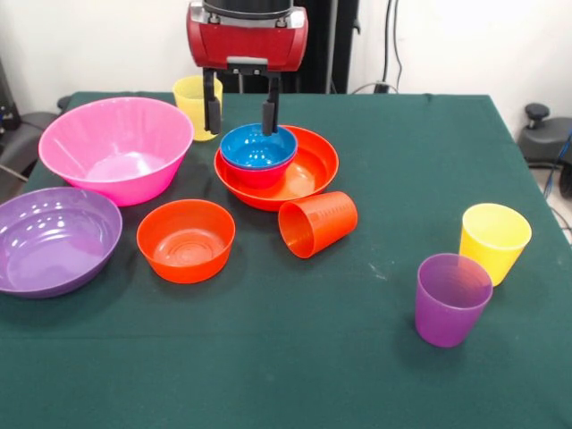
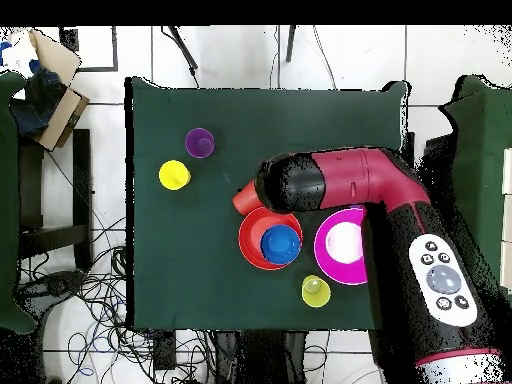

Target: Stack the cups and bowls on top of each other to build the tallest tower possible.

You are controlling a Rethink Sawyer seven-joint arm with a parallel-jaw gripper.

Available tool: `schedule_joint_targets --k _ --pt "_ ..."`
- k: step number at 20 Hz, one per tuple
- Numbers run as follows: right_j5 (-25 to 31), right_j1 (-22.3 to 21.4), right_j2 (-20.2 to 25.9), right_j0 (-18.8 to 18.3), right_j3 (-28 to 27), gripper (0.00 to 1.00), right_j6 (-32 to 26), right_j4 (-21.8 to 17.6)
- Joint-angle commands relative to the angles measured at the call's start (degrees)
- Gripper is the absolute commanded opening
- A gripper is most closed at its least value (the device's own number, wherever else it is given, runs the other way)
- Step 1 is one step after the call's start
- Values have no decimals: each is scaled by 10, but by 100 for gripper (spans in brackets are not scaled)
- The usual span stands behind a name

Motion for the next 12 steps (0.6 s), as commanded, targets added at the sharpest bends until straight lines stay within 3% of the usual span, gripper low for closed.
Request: schedule_joint_targets --k 1,12 --pt "-17 8 2 18 56 100 -62 -51" --pt "-40 25 13 4 77 100 -64 -47"
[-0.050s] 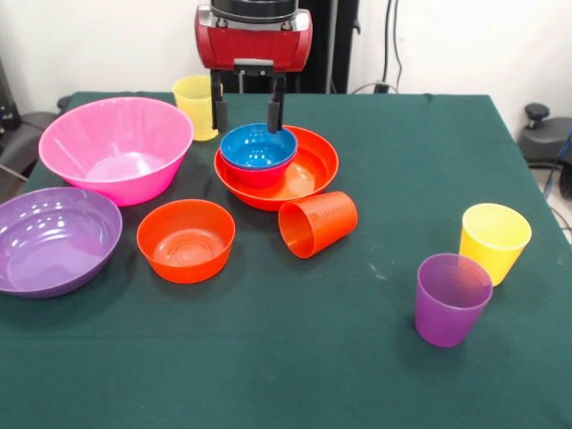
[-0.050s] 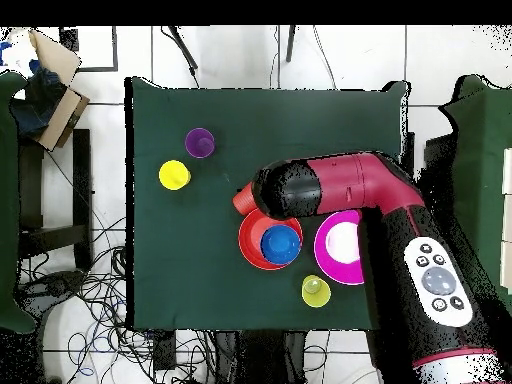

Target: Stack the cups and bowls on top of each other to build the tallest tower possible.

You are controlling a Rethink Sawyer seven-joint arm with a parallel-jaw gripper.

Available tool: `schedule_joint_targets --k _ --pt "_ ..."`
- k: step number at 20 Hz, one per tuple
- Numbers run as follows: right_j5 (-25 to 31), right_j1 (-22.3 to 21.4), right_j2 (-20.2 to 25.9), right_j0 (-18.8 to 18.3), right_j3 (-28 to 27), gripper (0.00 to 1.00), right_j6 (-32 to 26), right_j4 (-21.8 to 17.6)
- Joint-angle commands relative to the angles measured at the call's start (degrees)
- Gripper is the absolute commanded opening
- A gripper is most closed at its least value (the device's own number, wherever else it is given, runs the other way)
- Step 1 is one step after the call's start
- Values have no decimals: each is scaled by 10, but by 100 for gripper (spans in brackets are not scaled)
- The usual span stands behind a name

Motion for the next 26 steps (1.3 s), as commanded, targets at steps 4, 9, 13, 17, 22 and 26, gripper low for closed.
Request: schedule_joint_targets --k 4,9,13,17,22,26 --pt "-58 35 14 -3 76 100 -58 -43" --pt "-62 49 15 -10 67 100 -66 -41" --pt "-59 47 20 -22 68 100 -79 -39" --pt "-45 37 27 -38 65 100 -97 -37" --pt "-31 37 33 -43 53 100 -104 -38" --pt "-26 29 36 -45 56 100 -104 -37"
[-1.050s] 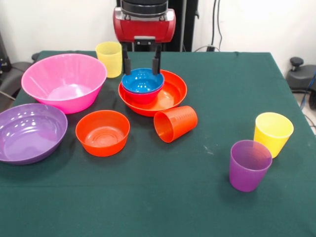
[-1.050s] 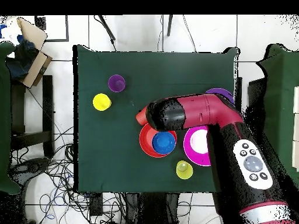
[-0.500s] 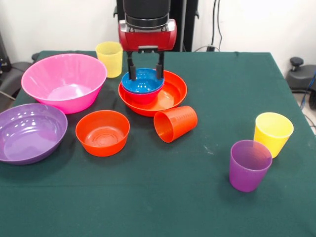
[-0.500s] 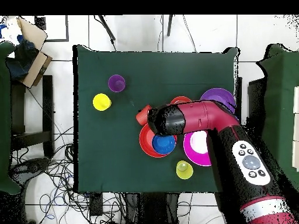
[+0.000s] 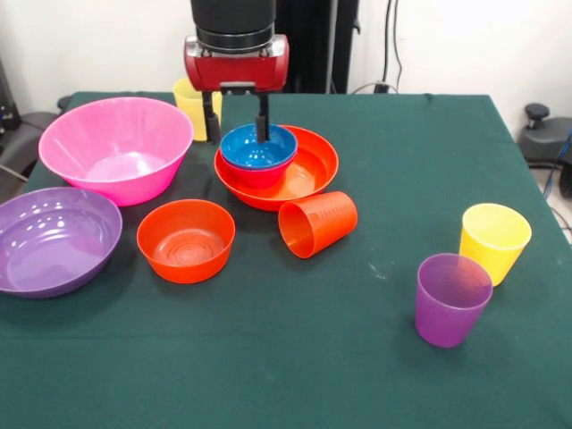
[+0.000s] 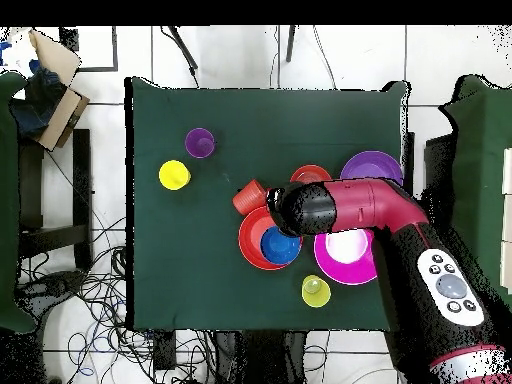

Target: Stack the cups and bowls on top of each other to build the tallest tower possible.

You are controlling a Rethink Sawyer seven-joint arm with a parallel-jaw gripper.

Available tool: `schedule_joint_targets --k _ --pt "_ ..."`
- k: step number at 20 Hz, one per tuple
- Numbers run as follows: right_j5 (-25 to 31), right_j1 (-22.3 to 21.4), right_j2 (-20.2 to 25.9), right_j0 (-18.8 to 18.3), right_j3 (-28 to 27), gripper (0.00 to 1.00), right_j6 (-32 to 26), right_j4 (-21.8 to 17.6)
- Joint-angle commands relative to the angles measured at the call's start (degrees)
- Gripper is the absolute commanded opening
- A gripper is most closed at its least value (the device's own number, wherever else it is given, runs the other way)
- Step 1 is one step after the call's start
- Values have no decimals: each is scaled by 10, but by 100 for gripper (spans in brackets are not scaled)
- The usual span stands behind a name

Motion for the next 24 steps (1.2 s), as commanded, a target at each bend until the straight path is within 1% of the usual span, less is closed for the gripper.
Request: schedule_joint_targets --k 1,3,6,11,15,20,24 --pt "17 -7 31 1 10 100 -104 -33" --pt "18 -7 30 2 7 100 -103 -35" --pt "7 16 28 3 -3 100 -102 -46" --pt "-24 32 22 -4 19 100 -95 -61" --pt "-31 54 22 -10 13 100 -102 -66" --pt "-33 71 33 -33 14 100 -118 -71" --pt "-15 70 47 -53 9 100 -136 -71"
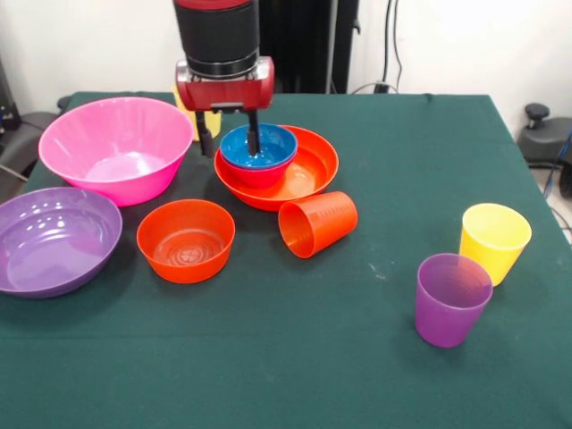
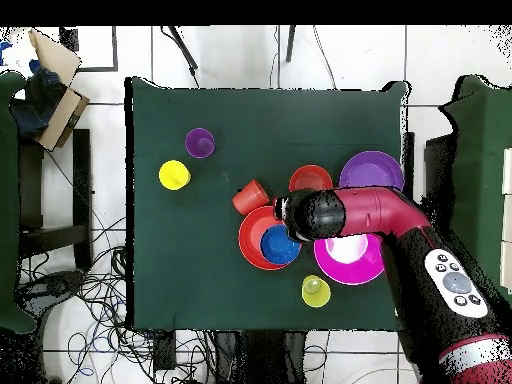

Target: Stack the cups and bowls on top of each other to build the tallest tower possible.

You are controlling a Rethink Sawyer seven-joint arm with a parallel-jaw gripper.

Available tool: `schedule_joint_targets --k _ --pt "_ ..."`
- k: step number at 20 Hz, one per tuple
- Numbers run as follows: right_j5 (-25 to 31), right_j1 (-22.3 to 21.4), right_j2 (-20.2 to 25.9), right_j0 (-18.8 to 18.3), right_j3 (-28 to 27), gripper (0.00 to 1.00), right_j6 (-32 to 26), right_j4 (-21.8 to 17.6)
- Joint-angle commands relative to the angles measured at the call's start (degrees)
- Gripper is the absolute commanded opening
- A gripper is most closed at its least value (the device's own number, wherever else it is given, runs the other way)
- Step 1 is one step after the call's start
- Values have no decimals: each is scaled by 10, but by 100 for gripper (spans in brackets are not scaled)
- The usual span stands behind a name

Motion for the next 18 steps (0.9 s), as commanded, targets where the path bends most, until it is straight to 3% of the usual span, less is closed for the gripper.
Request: schedule_joint_targets --k 1,13,18 --pt "-9 22 38 -21 3 100 -139 -47" --pt "11 34 56 -28 -10 100 -139 -62" --pt "-7 25 55 -28 17 100 -123 -72"
